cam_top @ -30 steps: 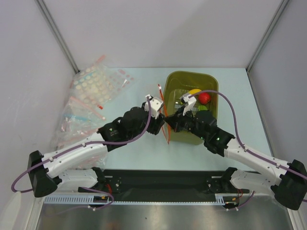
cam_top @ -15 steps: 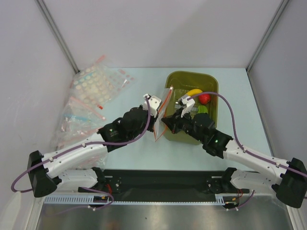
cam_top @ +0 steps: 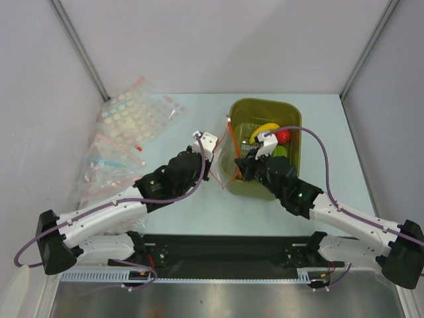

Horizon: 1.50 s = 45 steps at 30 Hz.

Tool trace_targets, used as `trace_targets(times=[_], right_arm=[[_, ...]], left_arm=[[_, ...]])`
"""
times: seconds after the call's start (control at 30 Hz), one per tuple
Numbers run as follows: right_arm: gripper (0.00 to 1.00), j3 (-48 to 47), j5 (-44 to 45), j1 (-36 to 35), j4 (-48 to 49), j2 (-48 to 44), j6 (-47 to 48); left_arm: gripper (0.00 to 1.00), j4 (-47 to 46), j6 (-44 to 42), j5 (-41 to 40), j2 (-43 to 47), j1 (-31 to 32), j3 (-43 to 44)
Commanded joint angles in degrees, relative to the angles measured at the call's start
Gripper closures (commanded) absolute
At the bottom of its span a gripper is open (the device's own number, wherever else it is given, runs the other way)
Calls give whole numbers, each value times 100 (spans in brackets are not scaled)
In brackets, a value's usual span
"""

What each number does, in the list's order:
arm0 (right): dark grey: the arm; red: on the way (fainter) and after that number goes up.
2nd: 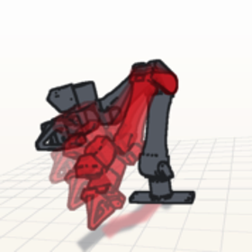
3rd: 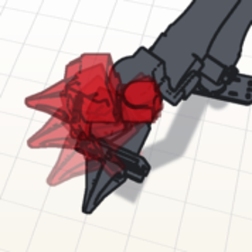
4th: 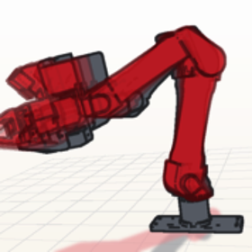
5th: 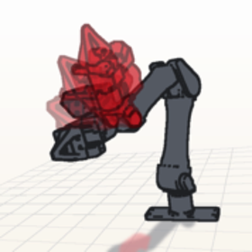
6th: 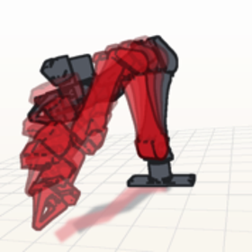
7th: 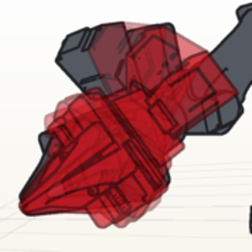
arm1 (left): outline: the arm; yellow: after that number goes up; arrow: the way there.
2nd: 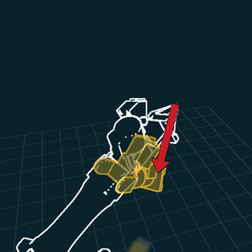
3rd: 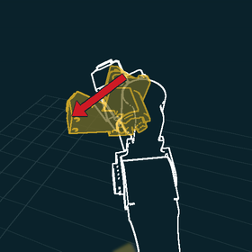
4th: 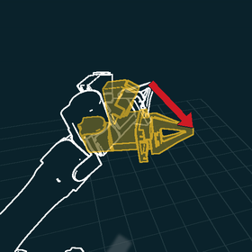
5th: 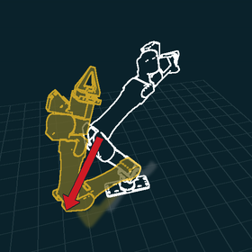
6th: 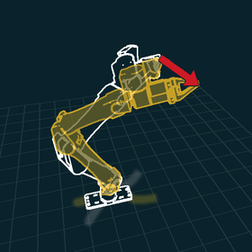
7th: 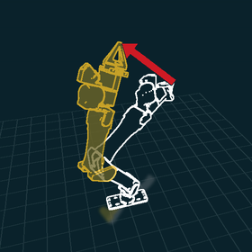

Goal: Place the food in the zip-top bag and seal the zipper
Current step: Open the zipper of the food storage bag at the center of the board.

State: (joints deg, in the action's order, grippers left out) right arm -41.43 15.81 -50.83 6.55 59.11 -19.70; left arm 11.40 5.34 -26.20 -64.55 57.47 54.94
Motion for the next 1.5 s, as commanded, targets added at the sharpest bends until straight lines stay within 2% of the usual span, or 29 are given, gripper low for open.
trace_targets(times=[0.0,0.1,0.17,0.3,0.37,0.4,0.43,0.47,0.5,0.53,0.67,0.8,0.93,1.07,1.3,1.47], right_arm=[[100,-199,45,38,110,-172,10],[100,-216,-402,38,233,-120,124],[100,-269,-770,38,286,-41,203],[100,-331,-1308,38,382,135,318],[100,-322,-1728,38,461,136,397],[100,-313,-1826,21,505,127,423],[100,-304,-1888,12,514,109,458],[100,-304,-1959,3,532,92,467],[100,-269,-1968,3,558,83,467],[100,-252,-1968,3,576,48,476],[100,-199,-1846,3,611,21,520],[100,-208,-1740,3,576,30,538],[100,-181,-1661,3,558,-22,546],[100,-172,-1581,12,541,-66,538],[100,-111,-1581,12,585,-111,582],[100,-111,-1634,-6,620,-102,573]], left_arm=[[91,-568,10,-421,417,-8,-325],[90,-779,185,-518,663,-17,-501],[78,-788,239,-475,725,-17,-510],[71,-981,195,-194,664,-17,-589],[65,-1113,186,-70,611,-17,-659],[58,-1113,178,-53,532,-26,-668],[31,-1122,195,-78,497,-26,-669],[17,-1122,247,-131,470,-52,-695],[6,-1279,265,-192,427,-61,-712],[0,-1394,274,-176,400,-78,-747],[0,-1535,309,79,286,-96,-809],[0,-1281,353,326,250,-96,-590],[0,-1665,230,299,557,-96,-852],[0,-1869,458,587,900,-96,-1108],[0,-1474,696,1081,629,-87,-801],[0,-1412,731,906,444,-87,-704]])
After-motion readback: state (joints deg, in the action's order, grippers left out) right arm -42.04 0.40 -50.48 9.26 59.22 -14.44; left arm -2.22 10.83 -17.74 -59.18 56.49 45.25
